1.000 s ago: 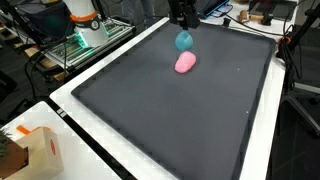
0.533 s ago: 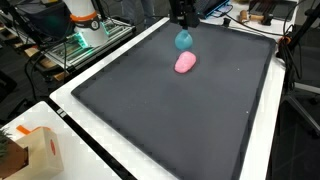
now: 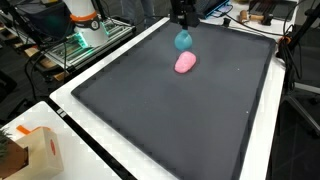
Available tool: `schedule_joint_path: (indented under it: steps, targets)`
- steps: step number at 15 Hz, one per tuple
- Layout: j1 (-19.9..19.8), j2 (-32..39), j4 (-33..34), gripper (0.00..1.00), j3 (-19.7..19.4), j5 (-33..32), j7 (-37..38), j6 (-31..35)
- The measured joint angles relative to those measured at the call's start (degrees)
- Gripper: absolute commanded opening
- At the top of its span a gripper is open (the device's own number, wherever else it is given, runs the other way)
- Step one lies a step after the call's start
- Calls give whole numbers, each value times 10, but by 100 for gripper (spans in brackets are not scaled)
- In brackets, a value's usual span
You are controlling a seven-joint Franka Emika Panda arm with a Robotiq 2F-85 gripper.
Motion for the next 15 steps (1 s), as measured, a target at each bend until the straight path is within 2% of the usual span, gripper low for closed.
schedule_joint_path:
  steps: [4,9,15]
  targets:
    - [11,-2,1,25,27,-116,127,-10]
    - [36,-2,5,25,70,-275,300,-62]
    - [74,27,28,25,100,-398,439,-152]
